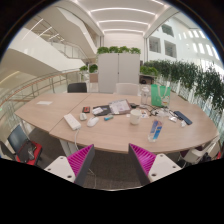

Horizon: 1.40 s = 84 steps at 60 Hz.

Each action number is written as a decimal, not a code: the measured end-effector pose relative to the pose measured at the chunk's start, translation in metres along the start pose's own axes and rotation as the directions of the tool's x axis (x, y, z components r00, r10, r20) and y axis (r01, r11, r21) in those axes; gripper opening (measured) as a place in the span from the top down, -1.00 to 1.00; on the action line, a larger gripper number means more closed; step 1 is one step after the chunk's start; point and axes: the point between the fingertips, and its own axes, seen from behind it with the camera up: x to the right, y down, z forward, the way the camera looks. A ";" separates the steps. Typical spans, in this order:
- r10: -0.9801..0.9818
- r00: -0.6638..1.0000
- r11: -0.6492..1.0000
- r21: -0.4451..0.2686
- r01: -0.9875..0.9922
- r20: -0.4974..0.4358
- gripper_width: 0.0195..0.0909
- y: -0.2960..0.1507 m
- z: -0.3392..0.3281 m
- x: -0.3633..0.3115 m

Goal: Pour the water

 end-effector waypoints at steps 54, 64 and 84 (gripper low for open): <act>0.054 0.996 0.972 0.234 -0.036 -0.070 0.18 0.008 0.349 0.279; 0.101 0.995 0.965 0.244 -0.094 -0.017 0.31 0.006 0.353 0.278; 0.059 0.994 0.990 0.134 -0.047 -0.087 0.48 -0.045 0.359 0.336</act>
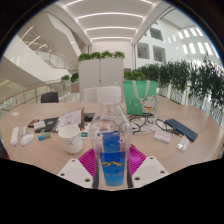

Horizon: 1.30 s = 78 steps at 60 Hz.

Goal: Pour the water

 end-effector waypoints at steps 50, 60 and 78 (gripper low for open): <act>-0.758 -0.651 -0.623 -0.324 0.712 0.028 0.49 -0.134 0.117 -0.031; -0.868 -0.497 -0.476 -0.284 0.832 -0.002 0.48 -0.133 0.117 -0.033; -0.344 0.930 0.907 0.208 0.365 -0.133 0.33 -0.219 0.075 -0.020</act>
